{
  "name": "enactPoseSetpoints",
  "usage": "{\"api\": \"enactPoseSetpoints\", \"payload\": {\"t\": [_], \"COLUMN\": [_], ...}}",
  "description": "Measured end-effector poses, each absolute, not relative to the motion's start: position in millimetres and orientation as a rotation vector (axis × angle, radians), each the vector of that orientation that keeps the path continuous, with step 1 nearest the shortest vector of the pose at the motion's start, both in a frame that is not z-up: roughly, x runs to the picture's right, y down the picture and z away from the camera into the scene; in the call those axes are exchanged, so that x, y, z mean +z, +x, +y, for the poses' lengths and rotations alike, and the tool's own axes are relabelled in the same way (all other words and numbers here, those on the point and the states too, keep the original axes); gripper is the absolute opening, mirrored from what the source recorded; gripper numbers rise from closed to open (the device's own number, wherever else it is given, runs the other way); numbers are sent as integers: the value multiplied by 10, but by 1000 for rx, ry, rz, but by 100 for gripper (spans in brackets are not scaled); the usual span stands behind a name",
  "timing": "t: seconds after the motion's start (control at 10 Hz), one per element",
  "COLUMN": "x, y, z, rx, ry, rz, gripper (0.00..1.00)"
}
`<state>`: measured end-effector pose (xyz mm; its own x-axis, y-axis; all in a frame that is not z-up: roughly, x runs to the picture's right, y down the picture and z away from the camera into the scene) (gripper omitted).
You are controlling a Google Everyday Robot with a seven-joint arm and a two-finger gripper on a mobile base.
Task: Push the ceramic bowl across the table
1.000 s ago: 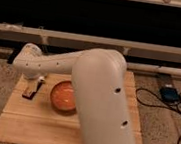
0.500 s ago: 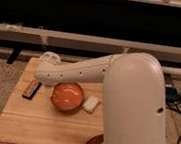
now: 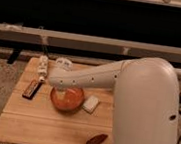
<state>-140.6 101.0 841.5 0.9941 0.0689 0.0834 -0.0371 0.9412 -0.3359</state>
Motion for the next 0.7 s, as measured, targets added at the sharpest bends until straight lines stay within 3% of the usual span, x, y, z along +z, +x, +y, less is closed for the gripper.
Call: {"api": "enactPoseSetpoints", "payload": {"t": [0.7], "x": [8557], "y": [-1450], "z": [1354], "rx": [44], "ry": [-403], "rz": [-77], "gripper": [80]}}
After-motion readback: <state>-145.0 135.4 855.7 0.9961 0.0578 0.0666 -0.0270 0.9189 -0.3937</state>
